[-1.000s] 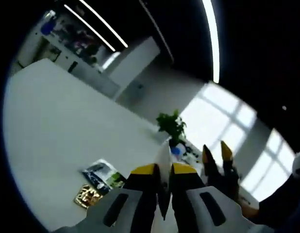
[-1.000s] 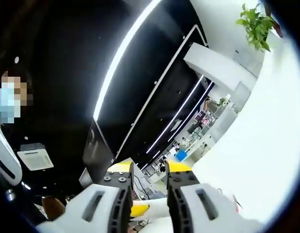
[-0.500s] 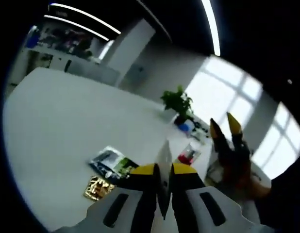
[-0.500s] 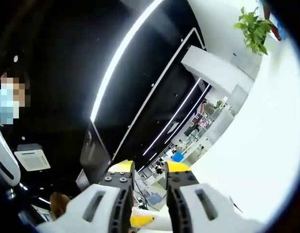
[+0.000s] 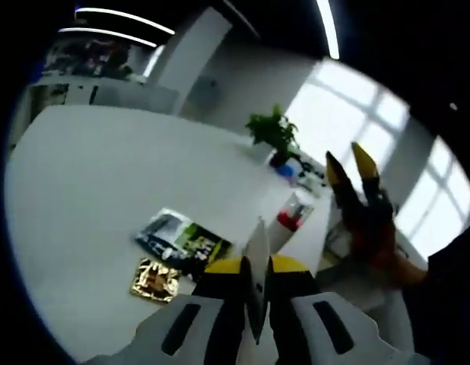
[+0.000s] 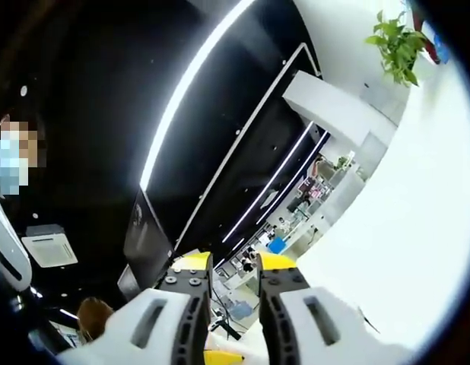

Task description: Arrange the skincare products in the storage area until every visible bottle or jar stands upright without overlapping.

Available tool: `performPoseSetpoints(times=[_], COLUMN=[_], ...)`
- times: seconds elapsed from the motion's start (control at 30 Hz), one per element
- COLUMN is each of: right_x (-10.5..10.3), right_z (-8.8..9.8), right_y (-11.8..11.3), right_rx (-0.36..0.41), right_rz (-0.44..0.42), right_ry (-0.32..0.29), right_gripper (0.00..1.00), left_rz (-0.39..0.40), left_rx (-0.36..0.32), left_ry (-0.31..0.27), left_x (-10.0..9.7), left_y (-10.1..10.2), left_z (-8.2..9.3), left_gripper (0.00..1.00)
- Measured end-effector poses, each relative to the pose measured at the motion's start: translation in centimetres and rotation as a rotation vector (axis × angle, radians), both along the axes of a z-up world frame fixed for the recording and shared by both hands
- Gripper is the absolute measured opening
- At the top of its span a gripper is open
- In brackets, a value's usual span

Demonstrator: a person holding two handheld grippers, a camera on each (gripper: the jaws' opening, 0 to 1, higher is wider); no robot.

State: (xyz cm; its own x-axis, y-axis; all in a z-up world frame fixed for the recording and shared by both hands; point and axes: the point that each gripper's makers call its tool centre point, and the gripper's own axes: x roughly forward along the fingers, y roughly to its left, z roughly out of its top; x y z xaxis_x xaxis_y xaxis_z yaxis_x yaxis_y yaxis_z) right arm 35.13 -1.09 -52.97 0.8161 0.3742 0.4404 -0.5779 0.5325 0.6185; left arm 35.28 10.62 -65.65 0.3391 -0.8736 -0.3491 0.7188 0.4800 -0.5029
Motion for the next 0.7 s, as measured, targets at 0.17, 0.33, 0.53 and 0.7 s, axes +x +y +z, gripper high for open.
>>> performPoseSetpoints(times=[0.17,0.33,0.53,0.7], right_x=[0.1,0.0,0.1,0.1], right_z=[-0.1,0.0,0.0,-0.1], right_y=[0.1,0.2,0.0,-0.1], right_rx=[-0.002,0.004,0.007,0.007], right_rz=[0.003,0.011,0.005,0.002], right_ry=[0.005,-0.003,0.000,0.003], right_gripper=[0.23,0.22,0.22,0.22], left_rz=[-0.034,-0.067,-0.074,-0.058], left_rx=[0.040,0.094,0.137,0.144], left_ry=[-0.004,-0.016,-0.019,-0.036], left_x=[-0.6,-1.0,-1.5,-0.7], left_y=[-0.3,-0.3,-0.6,0.0], left_z=[-0.4,-1.1,-1.7,-1.7], left_gripper=[0.05,0.05,0.05,0.05])
